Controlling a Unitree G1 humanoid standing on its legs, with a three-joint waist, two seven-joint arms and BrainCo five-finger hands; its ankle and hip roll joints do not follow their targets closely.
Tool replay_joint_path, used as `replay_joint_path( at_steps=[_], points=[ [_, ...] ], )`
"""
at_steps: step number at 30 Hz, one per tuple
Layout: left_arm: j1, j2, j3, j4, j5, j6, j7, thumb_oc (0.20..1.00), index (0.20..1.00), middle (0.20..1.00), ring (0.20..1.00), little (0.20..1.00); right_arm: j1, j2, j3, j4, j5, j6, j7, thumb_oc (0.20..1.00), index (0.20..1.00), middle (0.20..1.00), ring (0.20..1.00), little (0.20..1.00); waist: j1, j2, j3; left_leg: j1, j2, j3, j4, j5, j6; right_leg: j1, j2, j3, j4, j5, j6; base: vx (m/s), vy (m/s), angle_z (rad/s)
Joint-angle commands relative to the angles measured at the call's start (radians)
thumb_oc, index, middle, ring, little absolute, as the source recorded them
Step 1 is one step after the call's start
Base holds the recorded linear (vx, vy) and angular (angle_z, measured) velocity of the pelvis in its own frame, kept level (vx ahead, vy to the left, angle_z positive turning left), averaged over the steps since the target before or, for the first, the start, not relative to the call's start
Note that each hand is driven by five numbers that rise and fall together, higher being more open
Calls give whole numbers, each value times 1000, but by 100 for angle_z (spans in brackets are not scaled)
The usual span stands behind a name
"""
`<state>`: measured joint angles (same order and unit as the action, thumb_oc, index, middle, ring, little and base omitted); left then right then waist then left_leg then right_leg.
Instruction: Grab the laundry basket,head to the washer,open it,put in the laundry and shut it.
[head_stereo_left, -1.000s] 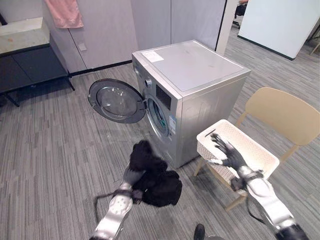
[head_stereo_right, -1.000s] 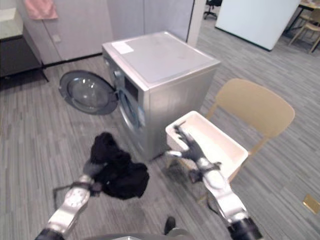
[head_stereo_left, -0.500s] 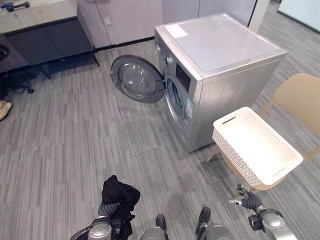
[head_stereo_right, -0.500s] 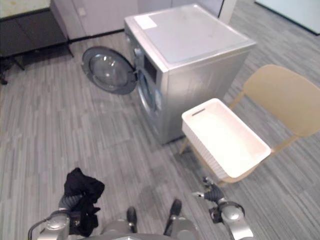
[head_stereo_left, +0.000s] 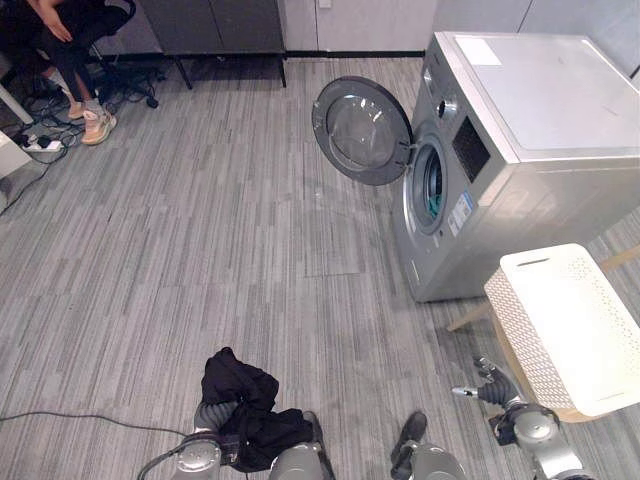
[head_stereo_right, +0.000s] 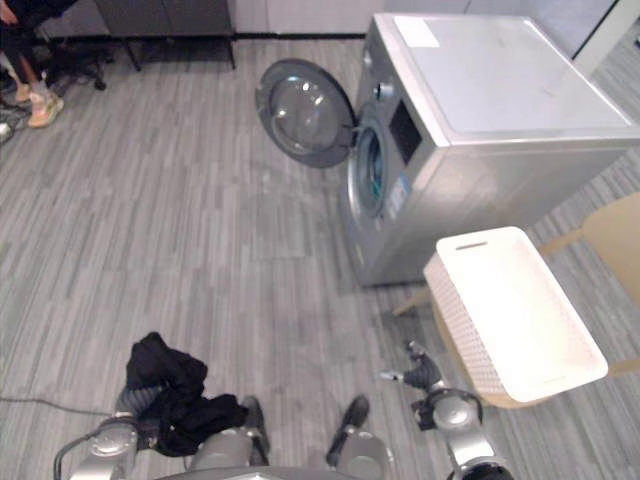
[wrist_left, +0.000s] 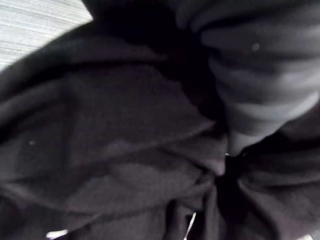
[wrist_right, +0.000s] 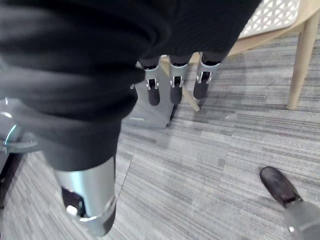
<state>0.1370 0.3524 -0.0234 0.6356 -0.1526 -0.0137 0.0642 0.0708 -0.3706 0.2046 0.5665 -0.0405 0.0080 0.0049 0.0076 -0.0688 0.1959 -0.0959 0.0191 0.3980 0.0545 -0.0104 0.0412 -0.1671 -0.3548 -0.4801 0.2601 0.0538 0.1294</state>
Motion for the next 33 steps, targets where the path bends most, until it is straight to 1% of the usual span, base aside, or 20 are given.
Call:
replay_joint_path(
  at_steps=[1,2,4,5,6,7,8,10,12,14,15,16,18,21,23,24,26,28,31,33],
  points=[
    [-36,69,3,-68,18,-48,16,200,200,200,200,200,-46,8,8,-57,-17,-28,-2,1000,1000,1000,1000,1000,-21,24,37,38,-13,-78,-32,-71,-3,26,119,197,220,-106,17,245,189,25],
    [-44,64,-8,-69,14,-50,17,200,200,200,200,200,-48,6,11,-65,-13,-31,-6,1000,1000,1000,1000,1000,-36,33,51,58,-24,-103,-36,-79,1,-18,156,232,229,-119,9,239,143,26],
    [-47,59,-13,-69,12,-51,16,200,200,200,200,200,-49,4,14,-68,-11,-30,-4,1000,1000,1000,1000,1000,-43,38,61,66,-29,-116,-28,-91,5,-40,172,249,224,-129,3,157,66,45],
    [-52,52,-23,-63,9,-51,16,200,200,200,200,200,-50,2,16,-70,-5,-31,-6,1000,1000,1000,1000,1000,-54,43,73,82,-33,-138,-26,-104,8,-78,197,267,213,-143,-10,95,17,54],
    [-54,47,-30,-62,10,-51,13,200,200,200,200,200,-50,1,15,-74,-2,-31,-4,1000,1000,1000,1000,1000,-61,42,83,81,-38,-146,-18,-99,17,-113,213,272,179,-115,-24,381,-1,49],
    [-60,35,-47,-48,25,-46,6,200,200,200,200,200,-44,3,11,-65,5,-30,-6,1000,1000,1000,1000,1000,-82,37,91,113,-68,-192,-14,-135,24,-172,233,283,72,-62,-10,294,-21,54],
    [-60,35,-47,-48,25,-46,6,200,200,200,200,200,-44,3,11,-65,5,-30,-6,1000,1000,1000,1000,1000,-83,38,91,113,-67,-193,-14,-136,24,-171,234,282,71,-61,-10,426,-29,41],
    [-61,29,-49,-39,29,-45,4,200,200,200,200,200,-42,6,7,-56,8,-31,-7,1000,1000,1000,1000,1000,-93,38,89,135,-77,-206,-21,-148,21,-192,238,271,18,-37,-2,221,-21,53],
    [-61,14,-57,-28,37,-42,-2,200,200,200,200,200,-23,10,-3,-43,10,-26,-2,1000,1000,1000,1000,1000,-108,40,77,198,-95,-242,-34,-189,6,-214,235,207,-105,-9,27,560,-69,57],
    [-58,4,-62,-30,48,-41,-6,200,200,200,200,200,-6,8,-12,-30,7,-27,2,1000,1000,1000,1000,1000,-122,51,70,243,-93,-259,-34,-221,-5,-201,234,134,-151,6,31,467,-88,42],
    [-57,4,-62,-30,48,-41,-6,200,200,200,200,200,-6,8,-12,-30,7,-27,2,1000,1000,1000,1000,1000,-122,52,70,244,-92,-260,-34,-221,-5,-200,235,133,-152,6,31,428,-159,30],
    [-48,1,-75,-41,62,-44,-15,200,200,200,200,200,26,7,-27,-31,12,-27,8,1000,1000,1000,1000,1000,-136,50,49,276,-96,-280,-10,-258,-17,-165,233,132,-179,0,19,381,-186,18],
    [-41,-9,-90,-51,69,-46,-18,200,200,200,200,200,40,-1,-39,-19,5,-28,5,1000,1000,1000,1000,1000,-158,45,31,248,-93,-268,98,-221,-60,-129,224,144,-167,14,-14,387,-225,43],
    [-35,-21,-99,-55,59,-45,-28,200,200,200,200,200,47,-22,-47,-17,-1,-24,0,1000,1000,1000,1000,1000,-167,51,13,187,-25,-213,316,-114,-121,-49,251,139,-169,-22,-54,312,-175,101],
    [-37,-29,-103,-48,58,-45,-26,200,200,200,200,200,48,-34,-49,-4,-7,-22,-4,1000,1000,1000,1000,1000,-164,43,9,146,2,-197,399,-67,-130,-5,271,157,-178,-60,-79,279,-150,-34],
    [-44,-31,-108,-41,57,-43,-28,200,200,200,200,200,46,-39,-49,-2,-11,-19,-5,1000,1000,1000,1000,1000,-161,35,11,108,12,-182,410,-84,-116,17,272,171,-184,-78,-85,281,-110,-104],
    [-44,-33,-115,-49,57,-41,-32,200,200,200,200,200,42,-44,-60,-4,-1,-18,-12,1000,1000,1000,1000,1000,-152,20,13,34,18,-173,360,-140,-82,47,269,209,-195,-96,-77,281,-40,-102],
    [-44,-32,-118,-52,56,-40,-33,200,200,200,200,200,42,-44,-63,-3,2,-17,-16,1000,1000,1000,1000,1000,-147,17,16,18,19,-175,328,-149,-77,55,269,226,-192,-102,-74,200,17,-56],
    [-34,-22,-115,-81,53,-41,-35,200,200,200,200,200,38,-44,-66,35,1,-18,-32,1000,1000,1000,1000,1000,-114,18,37,-99,46,-248,134,13,-105,120,300,306,-191,-134,-75,317,43,-74],
    [-35,-22,-116,-73,46,-42,-32,200,200,200,200,200,30,-39,-60,58,-1,-21,-38,1000,1000,1000,1000,1000,-91,24,48,-136,47,-347,24,91,-123,151,329,370,-183,-159,-76,363,90,-109]
  ],
)
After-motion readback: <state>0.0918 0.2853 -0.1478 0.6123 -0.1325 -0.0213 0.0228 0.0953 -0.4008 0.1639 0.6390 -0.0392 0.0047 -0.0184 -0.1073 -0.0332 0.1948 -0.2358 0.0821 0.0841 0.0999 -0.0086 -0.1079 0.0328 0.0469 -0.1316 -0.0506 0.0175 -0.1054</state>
